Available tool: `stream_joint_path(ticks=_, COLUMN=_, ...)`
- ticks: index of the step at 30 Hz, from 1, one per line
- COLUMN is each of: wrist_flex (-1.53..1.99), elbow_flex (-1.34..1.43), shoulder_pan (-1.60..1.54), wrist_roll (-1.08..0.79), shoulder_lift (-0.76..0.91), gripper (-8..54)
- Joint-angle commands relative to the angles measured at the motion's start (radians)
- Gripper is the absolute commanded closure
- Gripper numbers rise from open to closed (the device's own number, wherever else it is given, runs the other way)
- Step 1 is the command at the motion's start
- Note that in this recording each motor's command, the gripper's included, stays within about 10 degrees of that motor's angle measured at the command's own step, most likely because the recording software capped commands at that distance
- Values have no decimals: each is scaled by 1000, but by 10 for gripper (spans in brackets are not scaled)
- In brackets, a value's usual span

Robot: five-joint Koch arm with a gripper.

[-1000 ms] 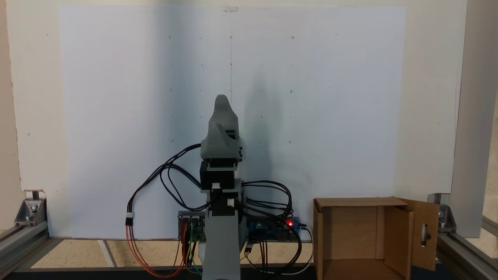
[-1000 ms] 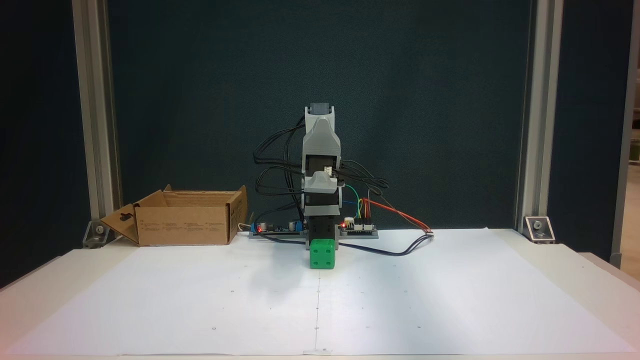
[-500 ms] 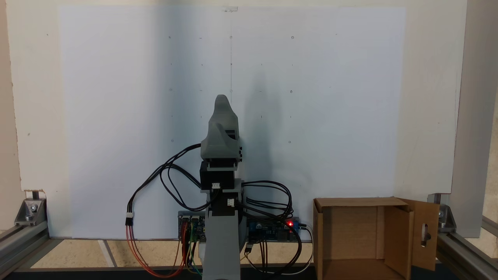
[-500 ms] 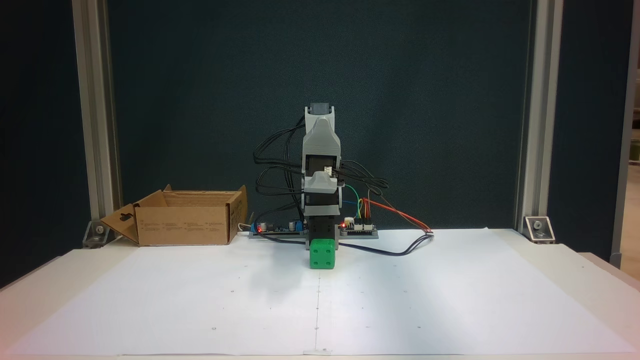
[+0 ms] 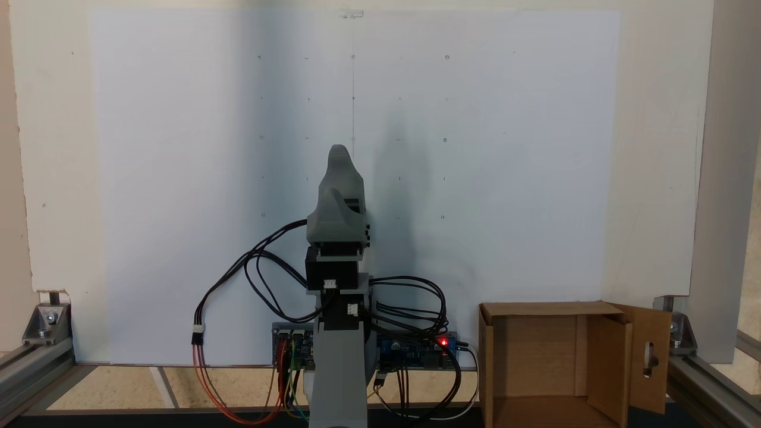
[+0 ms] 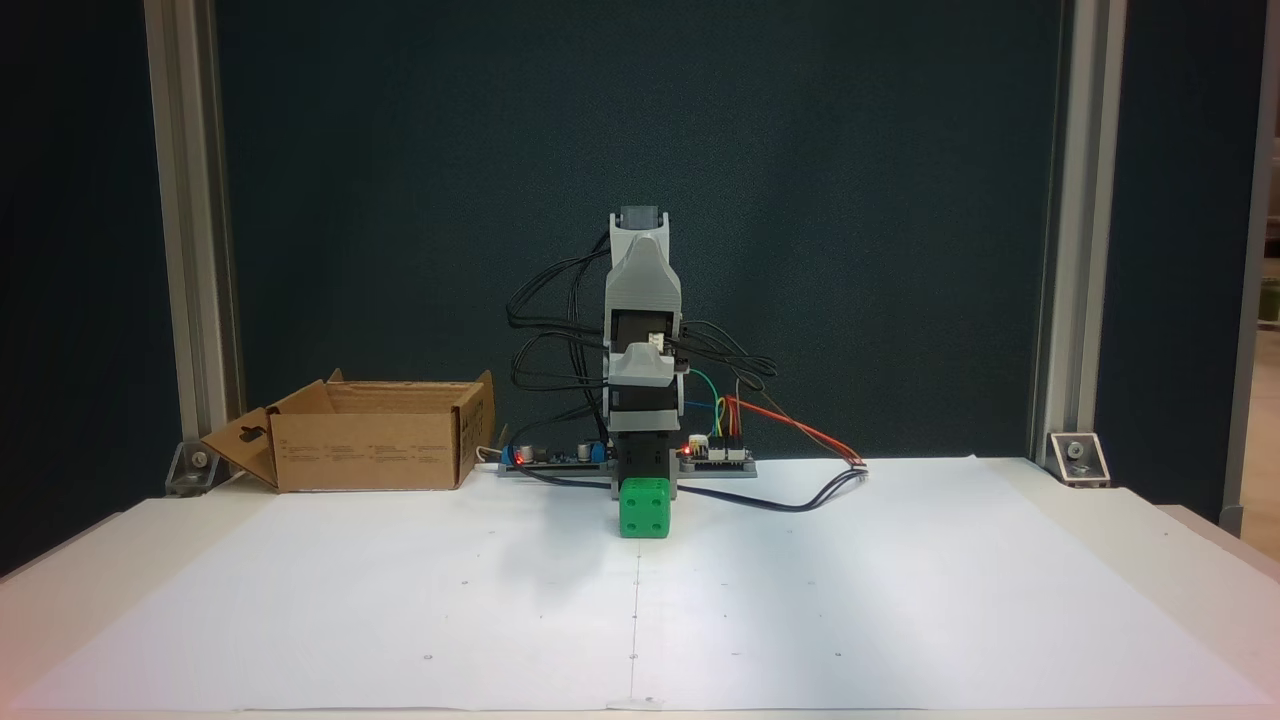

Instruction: Grasp a green dice and put it in the bin.

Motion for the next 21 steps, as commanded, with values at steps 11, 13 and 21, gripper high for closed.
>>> stream_joint_path(ticks=11, wrist_flex=-34, elbow_flex=48, shoulder_pan=-6, wrist_roll=-49, shoulder_lift=97, gripper=7)
stream_joint_path(ticks=13, wrist_flex=-34, elbow_flex=48, shoulder_pan=-8, wrist_roll=-49, shoulder_lift=97, gripper=7)
stream_joint_path(ticks=21, wrist_flex=-34, elbow_flex=48, shoulder_pan=-31, wrist_roll=-43, shoulder_lift=97, gripper=7)
